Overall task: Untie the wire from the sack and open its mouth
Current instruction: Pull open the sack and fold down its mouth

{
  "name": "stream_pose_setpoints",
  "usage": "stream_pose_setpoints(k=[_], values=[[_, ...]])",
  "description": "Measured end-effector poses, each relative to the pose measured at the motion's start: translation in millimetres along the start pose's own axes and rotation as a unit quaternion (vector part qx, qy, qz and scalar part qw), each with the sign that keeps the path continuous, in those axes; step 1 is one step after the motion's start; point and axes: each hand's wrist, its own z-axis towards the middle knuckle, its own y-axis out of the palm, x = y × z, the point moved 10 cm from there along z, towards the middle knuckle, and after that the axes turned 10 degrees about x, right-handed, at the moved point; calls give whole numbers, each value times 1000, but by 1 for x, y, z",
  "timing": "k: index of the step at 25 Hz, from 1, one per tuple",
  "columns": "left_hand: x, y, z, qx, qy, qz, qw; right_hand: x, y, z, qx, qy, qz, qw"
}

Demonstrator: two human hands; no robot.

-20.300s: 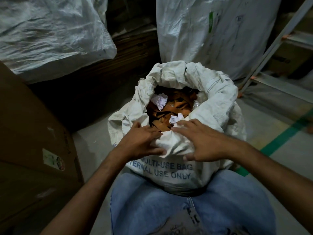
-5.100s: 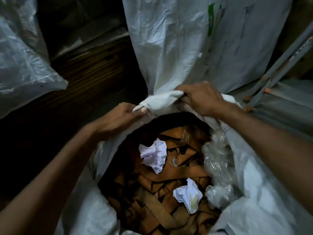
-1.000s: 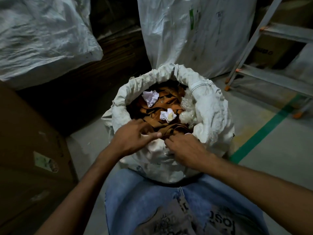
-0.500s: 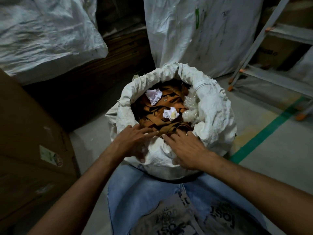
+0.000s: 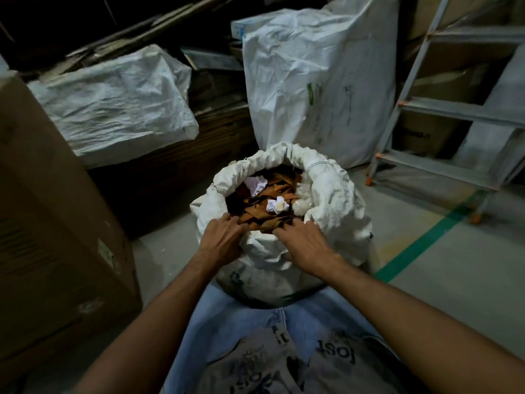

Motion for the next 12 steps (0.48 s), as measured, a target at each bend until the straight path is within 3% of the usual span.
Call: stream_pose_setpoints(k=[6, 10, 12], values=[[-5, 4, 4, -5, 28, -18, 999, -4, -8, 24, 34, -4, -15, 999], [7, 33, 4, 21, 109, -7, 994, -15, 27, 26, 131, -72, -50, 988], [8, 48, 13, 31, 108, -13, 994, -17, 47, 27, 125, -99, -56, 986]])
